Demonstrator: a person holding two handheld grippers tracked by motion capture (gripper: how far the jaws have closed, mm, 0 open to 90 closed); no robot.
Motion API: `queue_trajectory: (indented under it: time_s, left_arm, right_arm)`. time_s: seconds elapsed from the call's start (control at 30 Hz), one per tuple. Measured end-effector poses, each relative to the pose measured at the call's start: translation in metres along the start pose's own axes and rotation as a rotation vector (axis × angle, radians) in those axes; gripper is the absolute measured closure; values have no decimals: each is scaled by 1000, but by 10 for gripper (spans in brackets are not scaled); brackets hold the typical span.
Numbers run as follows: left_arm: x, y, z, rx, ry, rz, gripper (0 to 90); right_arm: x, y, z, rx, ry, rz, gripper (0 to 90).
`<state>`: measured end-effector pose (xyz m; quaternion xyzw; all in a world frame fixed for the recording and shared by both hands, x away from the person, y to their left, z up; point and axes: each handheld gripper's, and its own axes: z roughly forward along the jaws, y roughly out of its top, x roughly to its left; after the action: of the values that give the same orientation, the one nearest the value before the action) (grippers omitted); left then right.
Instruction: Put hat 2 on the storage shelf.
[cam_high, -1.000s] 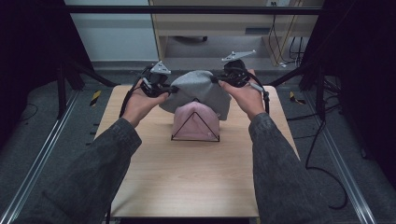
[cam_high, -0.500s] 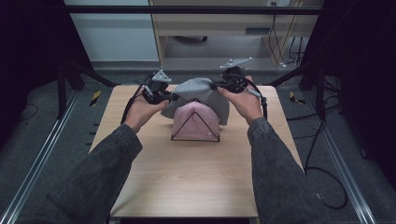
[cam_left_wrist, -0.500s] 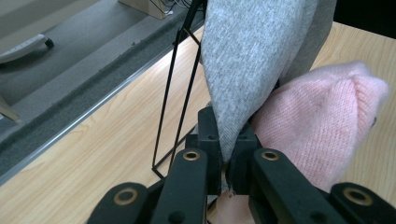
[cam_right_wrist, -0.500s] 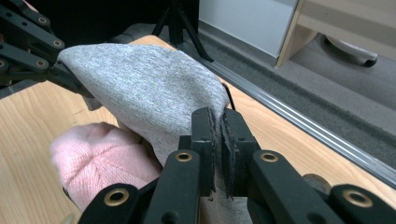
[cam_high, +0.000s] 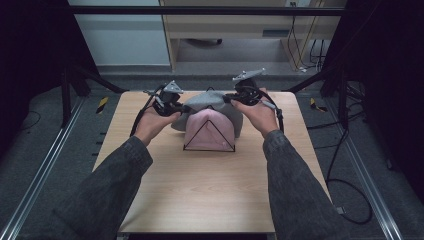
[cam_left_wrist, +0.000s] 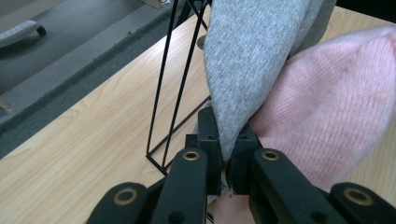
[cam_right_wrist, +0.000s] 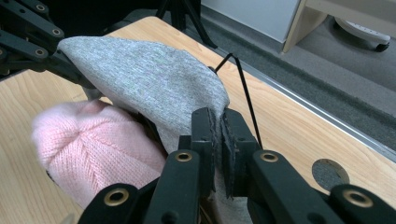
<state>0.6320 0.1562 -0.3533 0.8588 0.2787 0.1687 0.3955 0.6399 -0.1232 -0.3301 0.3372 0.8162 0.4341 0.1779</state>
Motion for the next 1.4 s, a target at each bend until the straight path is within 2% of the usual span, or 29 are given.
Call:
queue_trajectory:
  time_s: [0.53,0.67,1.4]
  left_arm:
    - [0,-15,10,21,-13,-17,858]
    - [1,-19,11,6,-24,-31,856]
    - [3,-28,16,39,0,-60,832]
  right_arm:
    - [5,-12,12,43,7,3,847]
    - [6,-13,14,46,7,2,847]
    - [10,-20,21,63,7,22,835]
